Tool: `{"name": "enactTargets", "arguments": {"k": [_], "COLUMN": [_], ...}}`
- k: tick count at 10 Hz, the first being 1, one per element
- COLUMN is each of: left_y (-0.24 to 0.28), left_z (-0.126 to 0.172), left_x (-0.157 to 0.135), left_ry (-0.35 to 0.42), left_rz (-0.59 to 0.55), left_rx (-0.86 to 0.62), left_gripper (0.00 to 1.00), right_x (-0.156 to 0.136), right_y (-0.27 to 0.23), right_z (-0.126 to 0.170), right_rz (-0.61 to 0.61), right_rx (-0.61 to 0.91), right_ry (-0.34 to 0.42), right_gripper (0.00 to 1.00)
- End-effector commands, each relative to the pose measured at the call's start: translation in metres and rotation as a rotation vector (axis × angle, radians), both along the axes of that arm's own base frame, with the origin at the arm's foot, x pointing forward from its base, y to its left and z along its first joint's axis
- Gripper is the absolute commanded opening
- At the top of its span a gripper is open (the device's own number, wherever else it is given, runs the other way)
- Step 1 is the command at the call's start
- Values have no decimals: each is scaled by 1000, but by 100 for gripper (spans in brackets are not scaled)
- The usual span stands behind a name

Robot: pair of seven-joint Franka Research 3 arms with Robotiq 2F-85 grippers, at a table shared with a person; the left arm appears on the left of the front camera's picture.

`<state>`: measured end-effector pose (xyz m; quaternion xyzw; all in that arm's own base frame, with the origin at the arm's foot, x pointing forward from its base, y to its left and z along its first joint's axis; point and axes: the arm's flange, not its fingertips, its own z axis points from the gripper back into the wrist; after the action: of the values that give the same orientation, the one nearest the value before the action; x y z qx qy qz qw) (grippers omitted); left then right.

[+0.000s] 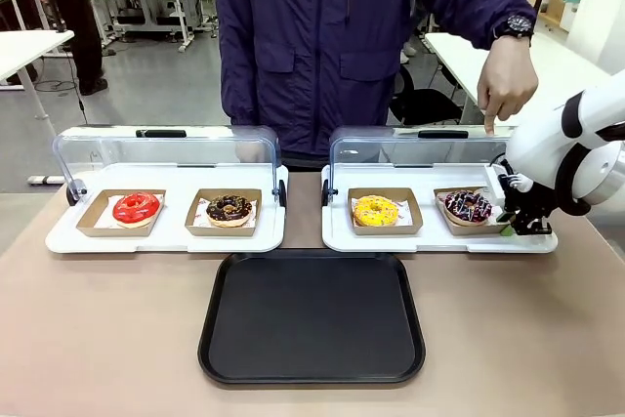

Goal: Move the fourth donut from the left to the tray.
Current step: Pick up the Paper togo box containing the Donut indicated by the person and place it on the Handle tray.

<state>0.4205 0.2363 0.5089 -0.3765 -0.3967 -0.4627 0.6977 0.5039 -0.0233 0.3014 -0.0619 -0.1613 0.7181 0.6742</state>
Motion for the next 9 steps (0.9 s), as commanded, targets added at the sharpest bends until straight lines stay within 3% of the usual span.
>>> {"name": "enactTargets", "arguments": {"k": [1,9], "left_y": [-3,-3], "left_z": [1,1], "left_x": [-3,-3], "left_ry": [4,4], "left_rz": [5,5], "left_rx": [11,11], "left_gripper": [100,100], "right_x": [7,1], "right_y": [-3,0], "right_z": [7,0], "right_rz": [9,28], "right_rx": [-20,-9], "right_ry": [21,22], "right_gripper": [0,2]}}
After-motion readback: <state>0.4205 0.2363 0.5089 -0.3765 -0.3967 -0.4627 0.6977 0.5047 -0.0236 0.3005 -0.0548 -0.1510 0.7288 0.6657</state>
